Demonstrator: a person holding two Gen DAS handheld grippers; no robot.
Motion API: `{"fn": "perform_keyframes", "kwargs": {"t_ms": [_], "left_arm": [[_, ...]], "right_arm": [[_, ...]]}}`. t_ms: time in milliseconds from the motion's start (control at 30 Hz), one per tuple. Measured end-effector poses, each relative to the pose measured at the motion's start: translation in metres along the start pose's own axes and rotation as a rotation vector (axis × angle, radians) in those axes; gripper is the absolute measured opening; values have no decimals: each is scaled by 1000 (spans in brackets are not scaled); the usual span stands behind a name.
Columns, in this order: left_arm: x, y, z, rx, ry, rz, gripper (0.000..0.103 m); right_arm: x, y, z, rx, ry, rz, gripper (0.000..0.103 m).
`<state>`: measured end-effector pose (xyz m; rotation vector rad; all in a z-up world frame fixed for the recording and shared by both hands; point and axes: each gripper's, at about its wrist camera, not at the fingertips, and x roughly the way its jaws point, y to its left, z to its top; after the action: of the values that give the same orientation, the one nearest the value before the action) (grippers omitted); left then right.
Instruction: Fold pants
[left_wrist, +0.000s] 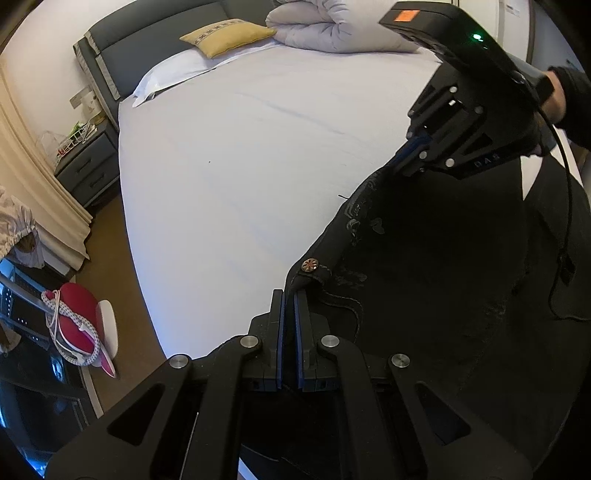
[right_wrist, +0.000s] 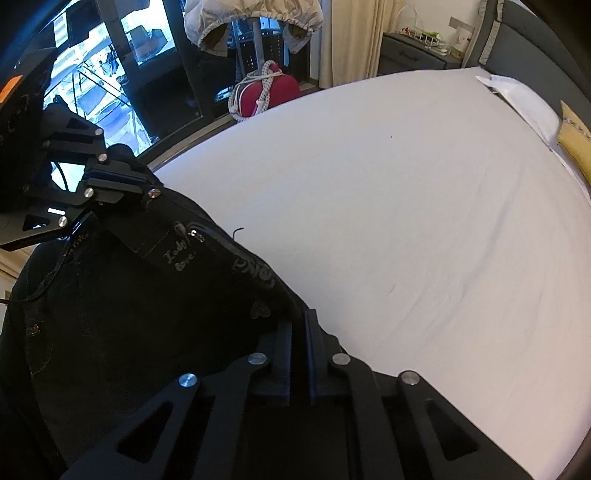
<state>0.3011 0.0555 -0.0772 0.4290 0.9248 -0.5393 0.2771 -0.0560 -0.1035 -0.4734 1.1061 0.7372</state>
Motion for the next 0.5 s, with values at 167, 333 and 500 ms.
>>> {"fn": "perform_keyframes", "kwargs": {"t_ms": [167, 333, 500], "left_arm": [[-16, -6, -12, -24, -20, -10, 3], [-40, -21, -28, -33, -27, -22, 3], [-65, -48, -54, -17, -21, -30, 3]], "right_arm": [[-15, 21, -3, 29, -70, 30, 6], [-16, 64, -7, -5, -98, 74, 6], [-22, 108, -30, -64, -82, 76, 6]]}}
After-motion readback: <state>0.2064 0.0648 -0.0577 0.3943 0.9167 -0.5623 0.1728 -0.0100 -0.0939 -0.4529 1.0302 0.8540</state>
